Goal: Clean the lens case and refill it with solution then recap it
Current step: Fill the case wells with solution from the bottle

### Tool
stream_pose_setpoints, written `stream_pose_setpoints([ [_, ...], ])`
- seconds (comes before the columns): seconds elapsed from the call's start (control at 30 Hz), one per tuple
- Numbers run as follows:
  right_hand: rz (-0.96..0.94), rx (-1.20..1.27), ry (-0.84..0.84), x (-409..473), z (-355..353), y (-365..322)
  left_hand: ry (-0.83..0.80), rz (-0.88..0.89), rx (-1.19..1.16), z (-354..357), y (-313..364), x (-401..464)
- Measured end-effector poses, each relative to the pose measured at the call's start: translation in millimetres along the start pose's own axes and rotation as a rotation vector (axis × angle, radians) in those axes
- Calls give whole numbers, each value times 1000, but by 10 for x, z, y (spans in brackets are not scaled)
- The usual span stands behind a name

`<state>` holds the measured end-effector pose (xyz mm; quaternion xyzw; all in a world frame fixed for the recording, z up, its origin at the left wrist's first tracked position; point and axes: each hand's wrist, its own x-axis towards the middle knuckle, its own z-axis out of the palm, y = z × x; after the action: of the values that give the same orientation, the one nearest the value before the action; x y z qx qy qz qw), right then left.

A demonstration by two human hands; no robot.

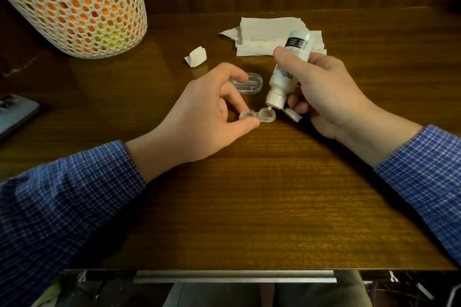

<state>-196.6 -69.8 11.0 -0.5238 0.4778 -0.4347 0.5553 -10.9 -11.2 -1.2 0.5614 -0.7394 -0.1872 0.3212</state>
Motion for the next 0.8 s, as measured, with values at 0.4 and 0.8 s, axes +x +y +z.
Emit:
stream_pose_setpoints([
  [0.4,12,-12,-23,2,-7,0,-3,4,4,2,5,4],
  [0.8,6,-20,-25,8,-6,-2,-1,6,8,5,3,6],
])
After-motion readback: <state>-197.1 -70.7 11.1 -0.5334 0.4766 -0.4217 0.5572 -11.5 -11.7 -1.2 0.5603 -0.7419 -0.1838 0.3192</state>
